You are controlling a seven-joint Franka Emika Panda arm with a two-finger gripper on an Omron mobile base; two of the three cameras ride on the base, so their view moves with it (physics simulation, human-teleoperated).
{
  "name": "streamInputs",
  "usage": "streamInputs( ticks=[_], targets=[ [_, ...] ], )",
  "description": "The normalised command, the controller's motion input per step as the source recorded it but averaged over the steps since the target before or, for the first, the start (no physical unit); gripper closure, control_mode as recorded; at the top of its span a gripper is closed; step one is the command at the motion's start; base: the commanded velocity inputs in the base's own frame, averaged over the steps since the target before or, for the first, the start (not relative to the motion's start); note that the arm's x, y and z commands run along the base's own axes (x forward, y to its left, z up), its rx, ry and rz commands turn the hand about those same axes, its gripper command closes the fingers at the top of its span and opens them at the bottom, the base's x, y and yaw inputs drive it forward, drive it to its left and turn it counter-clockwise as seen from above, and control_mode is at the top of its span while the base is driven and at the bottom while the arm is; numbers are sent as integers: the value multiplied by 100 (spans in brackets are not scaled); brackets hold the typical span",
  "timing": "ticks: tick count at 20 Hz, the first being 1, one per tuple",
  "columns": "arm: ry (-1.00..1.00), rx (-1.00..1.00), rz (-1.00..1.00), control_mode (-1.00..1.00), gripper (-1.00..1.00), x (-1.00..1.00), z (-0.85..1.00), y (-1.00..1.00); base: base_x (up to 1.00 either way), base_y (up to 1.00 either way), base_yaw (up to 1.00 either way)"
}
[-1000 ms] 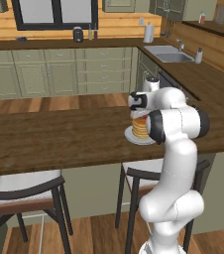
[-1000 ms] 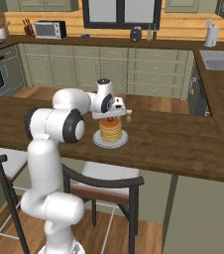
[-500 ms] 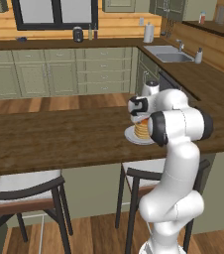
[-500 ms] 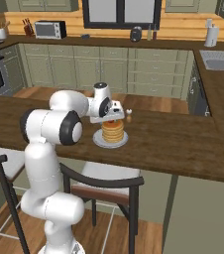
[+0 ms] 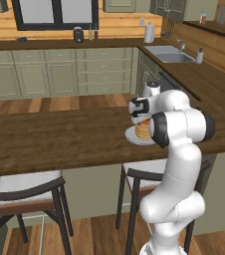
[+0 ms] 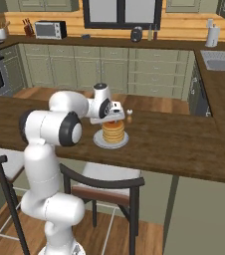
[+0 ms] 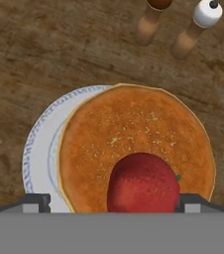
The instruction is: Take the strawberry from the fridge and place it on top of the pancake, located on the dining counter.
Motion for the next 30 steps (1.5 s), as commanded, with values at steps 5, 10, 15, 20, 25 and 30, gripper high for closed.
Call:
streamInputs(
  ticks=[5, 10, 15, 20, 25, 30],
  targets=[
    [-9, 0, 0, -100, -100, -17, 25, 0, 0, 0, 0],
    [-13, 0, 0, -100, -100, -21, 34, 0, 0, 0, 0],
    [-32, 0, 0, -100, -100, -87, 35, 0, 0, 0, 0],
    [-29, 1, 0, -100, -100, -75, 75, 1, 0, 0, 0],
    [-19, 0, 0, -100, -100, -62, 86, 7, 0, 0, 0],
    [-15, 0, 0, -100, -100, -65, 88, 14, 0, 0, 0]
  ],
)
